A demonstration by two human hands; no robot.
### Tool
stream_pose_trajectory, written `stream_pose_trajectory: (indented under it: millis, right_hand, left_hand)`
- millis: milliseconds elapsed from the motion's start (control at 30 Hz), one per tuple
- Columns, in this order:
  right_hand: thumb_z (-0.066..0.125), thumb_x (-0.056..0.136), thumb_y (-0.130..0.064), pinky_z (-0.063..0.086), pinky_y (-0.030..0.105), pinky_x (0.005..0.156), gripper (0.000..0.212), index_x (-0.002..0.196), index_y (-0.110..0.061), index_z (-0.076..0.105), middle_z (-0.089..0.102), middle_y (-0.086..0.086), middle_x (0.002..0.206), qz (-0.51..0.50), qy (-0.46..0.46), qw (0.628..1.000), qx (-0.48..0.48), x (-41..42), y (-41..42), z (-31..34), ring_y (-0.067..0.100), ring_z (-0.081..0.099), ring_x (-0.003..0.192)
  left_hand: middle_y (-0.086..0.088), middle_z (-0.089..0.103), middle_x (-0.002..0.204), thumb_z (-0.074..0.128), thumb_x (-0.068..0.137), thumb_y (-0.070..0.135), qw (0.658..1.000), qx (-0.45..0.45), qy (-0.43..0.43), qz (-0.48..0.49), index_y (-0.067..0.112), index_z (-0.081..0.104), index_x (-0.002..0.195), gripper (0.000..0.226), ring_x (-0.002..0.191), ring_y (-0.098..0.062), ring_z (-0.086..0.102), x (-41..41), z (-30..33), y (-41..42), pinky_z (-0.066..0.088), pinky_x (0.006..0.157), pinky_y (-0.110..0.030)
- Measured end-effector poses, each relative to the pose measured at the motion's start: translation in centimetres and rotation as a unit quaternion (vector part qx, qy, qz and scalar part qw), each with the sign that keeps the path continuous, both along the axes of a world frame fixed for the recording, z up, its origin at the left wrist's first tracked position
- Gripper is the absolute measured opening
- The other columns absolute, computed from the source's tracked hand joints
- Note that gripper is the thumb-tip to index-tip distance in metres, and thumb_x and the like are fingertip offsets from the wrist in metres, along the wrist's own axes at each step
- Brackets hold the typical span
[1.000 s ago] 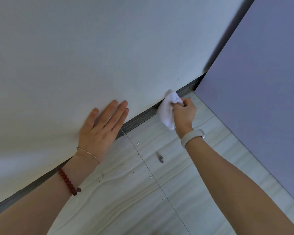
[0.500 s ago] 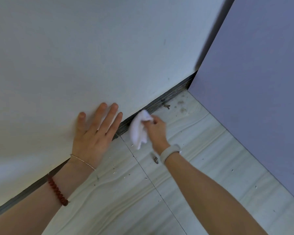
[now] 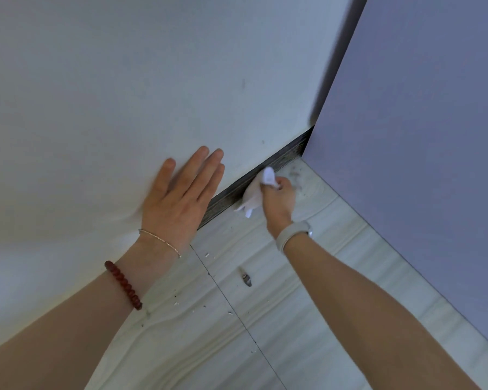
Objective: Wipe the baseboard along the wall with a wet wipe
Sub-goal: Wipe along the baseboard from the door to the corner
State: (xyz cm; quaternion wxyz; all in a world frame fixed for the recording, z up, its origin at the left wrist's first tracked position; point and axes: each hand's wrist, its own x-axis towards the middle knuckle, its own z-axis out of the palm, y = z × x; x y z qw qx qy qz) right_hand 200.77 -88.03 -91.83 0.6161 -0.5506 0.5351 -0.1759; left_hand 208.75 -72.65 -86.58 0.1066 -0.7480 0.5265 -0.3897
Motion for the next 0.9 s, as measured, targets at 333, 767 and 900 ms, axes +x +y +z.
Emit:
stream_pose_trajectory:
  millis: [333, 767, 900]
  right_hand:
    - [0.042, 0.090, -0.006, 0.044, 0.027, 0.072, 0.023, 0.106, -0.006, 0.058, 0.055, 0.002, 0.086, -0.126, -0.010, 0.990, -0.058, 1.4, -4.7, -1.0, 0.017, 0.053, 0.080]
    - [0.041, 0.088, -0.001, 0.031, 0.012, 0.049, 0.025, 0.071, -0.018, 0.045, 0.039, -0.009, 0.061, -0.136, -0.041, 0.989, -0.049, 0.9, -6.7, 1.9, 0.008, 0.038, 0.056]
    - [0.048, 0.091, -0.013, 0.045, 0.026, 0.063, 0.011, 0.081, -0.017, 0.050, 0.046, -0.009, 0.063, -0.119, 0.012, 0.991, -0.059, 0.8, -4.7, 0.0, 0.012, 0.049, 0.063]
  left_hand:
    - [0.001, 0.036, 0.146, 0.052, 0.092, 0.017, 1.000, -0.005, -0.024, 0.005, 0.016, 0.049, 0.132, 0.041, 0.134, -0.020, 0.031, 0.0, -0.3, -0.2, -0.002, 0.115, -0.045]
    - [0.002, 0.034, 0.147, 0.047, 0.095, 0.012, 0.998, -0.015, -0.056, 0.014, 0.017, 0.046, 0.135, 0.040, 0.139, -0.020, 0.016, 0.2, -1.0, -0.4, 0.000, 0.115, -0.046]
    - [0.002, 0.039, 0.145, 0.043, 0.095, 0.010, 0.999, -0.014, -0.047, 0.012, 0.016, 0.047, 0.134, 0.039, 0.136, -0.020, 0.021, 0.1, -0.9, -0.4, -0.002, 0.115, -0.045]
